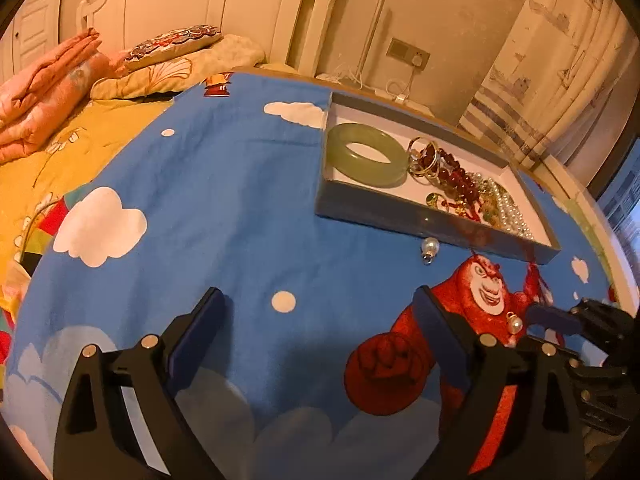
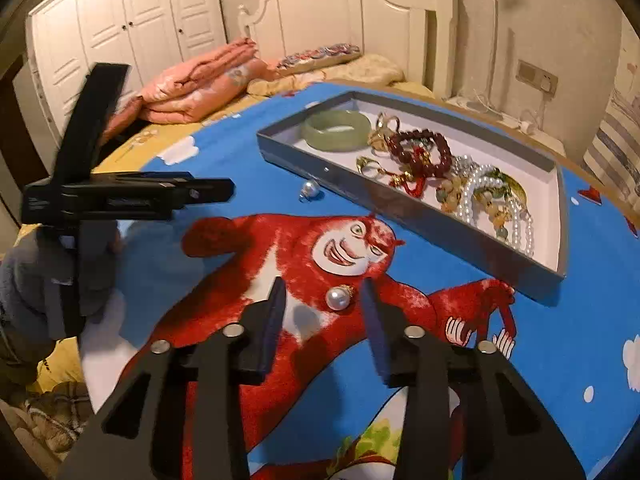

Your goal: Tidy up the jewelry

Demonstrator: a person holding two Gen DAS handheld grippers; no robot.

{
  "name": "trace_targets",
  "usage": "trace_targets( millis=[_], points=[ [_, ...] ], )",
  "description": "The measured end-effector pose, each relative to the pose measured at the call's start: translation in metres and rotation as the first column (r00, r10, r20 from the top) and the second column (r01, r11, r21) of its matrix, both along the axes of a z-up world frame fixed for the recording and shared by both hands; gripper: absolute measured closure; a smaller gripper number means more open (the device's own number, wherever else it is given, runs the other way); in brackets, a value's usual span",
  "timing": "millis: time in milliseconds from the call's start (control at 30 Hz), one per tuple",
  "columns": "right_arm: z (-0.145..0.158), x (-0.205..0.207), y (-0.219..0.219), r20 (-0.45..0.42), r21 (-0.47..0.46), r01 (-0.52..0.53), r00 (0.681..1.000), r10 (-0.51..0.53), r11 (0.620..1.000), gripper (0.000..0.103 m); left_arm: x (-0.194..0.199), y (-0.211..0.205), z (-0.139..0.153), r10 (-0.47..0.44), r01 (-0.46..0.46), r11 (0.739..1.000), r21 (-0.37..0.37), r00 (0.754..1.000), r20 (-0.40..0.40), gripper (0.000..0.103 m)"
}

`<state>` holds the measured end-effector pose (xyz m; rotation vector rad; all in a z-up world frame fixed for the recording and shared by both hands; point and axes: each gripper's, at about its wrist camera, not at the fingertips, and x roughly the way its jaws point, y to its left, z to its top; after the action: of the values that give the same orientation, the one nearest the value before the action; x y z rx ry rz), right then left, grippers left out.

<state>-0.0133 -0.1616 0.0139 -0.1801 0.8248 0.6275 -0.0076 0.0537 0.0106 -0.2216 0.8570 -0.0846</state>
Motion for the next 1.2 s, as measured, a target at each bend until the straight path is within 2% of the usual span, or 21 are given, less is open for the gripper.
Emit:
trace_targets(
  millis=[167, 400, 467, 533, 700, 800, 833, 900, 933, 1000, 1033, 1167, 1200],
  points=[
    [-0.005, 0.006, -0.001, -0.031, -0.017, 0.026, 0.999, -0.027, 1.000, 0.073, 0.001, 0.001, 0.000, -0.007, 0.008, 1.000, -0.025, 1.000, 0.005, 0.006],
    [-0.009, 0.005, 0.011, 0.004, -0.101, 0.035, 0.999, -0.034, 0.994, 0.077, 0.003, -0.007, -0.001, -0.006, 0.007, 1.000, 0.023, 1.000, -0.009, 0.005],
    [-0.009, 0.006, 0.010, 0.003, -0.097, 0.038, 0.999, -0.038, 0.995, 0.079, 0.003, -0.011, -0.001, -0.011, 0.012, 0.999, 0.051, 1.000, -0.014, 0.005],
    [-0.009, 0.007, 0.008, 0.000, -0.088, 0.045, 0.999, -0.046, 0.995, 0.086, 0.004, -0.018, 0.000, -0.025, 0.026, 0.996, 0.087, 1.000, -0.016, 0.005],
    [-0.009, 0.007, 0.005, -0.006, -0.069, 0.041, 0.999, -0.041, 0.997, 0.086, 0.005, -0.046, 0.006, -0.097, 0.094, 0.974, 0.206, 0.995, 0.005, 0.006],
    [-0.006, 0.007, -0.002, -0.005, -0.040, 0.075, 0.997, -0.075, 0.996, 0.087, 0.011, -0.059, 0.007, -0.142, 0.140, 0.978, 0.155, 0.990, -0.001, 0.007],
    [-0.005, 0.008, -0.006, -0.007, -0.022, 0.089, 0.996, -0.089, 0.996, 0.087, 0.016, -0.068, 0.006, -0.160, 0.160, 0.977, 0.140, 0.987, -0.012, 0.009],
    [-0.002, 0.010, -0.017, -0.014, 0.026, 0.121, 0.993, -0.120, 0.992, 0.087, 0.025, -0.082, 0.004, -0.186, 0.188, 0.970, 0.155, 0.982, -0.024, 0.025],
    [-0.001, 0.010, -0.020, -0.015, 0.040, 0.129, 0.992, -0.129, 0.991, 0.086, 0.028, -0.088, 0.003, -0.191, 0.193, 0.967, 0.165, 0.981, -0.027, 0.029],
    [0.000, 0.009, -0.022, -0.008, 0.051, 0.137, 0.991, -0.137, 0.989, 0.086, 0.037, -0.098, -0.001, -0.196, 0.200, 0.963, 0.179, 0.980, -0.040, 0.044],
    [0.001, 0.008, -0.022, -0.006, 0.055, 0.137, 0.991, -0.136, 0.989, 0.086, 0.043, -0.103, -0.001, -0.189, 0.194, 0.962, 0.192, 0.981, -0.040, 0.045],
    [0.002, 0.008, -0.025, -0.012, 0.076, 0.138, 0.990, -0.137, 0.988, 0.086, 0.057, -0.110, -0.003, -0.161, 0.164, 0.960, 0.228, 0.986, -0.031, 0.070],
    [0.002, 0.009, -0.025, -0.013, 0.081, 0.137, 0.991, -0.137, 0.987, 0.086, 0.058, -0.111, -0.003, -0.151, 0.153, 0.959, 0.239, 0.988, -0.028, 0.073]
  ],
)
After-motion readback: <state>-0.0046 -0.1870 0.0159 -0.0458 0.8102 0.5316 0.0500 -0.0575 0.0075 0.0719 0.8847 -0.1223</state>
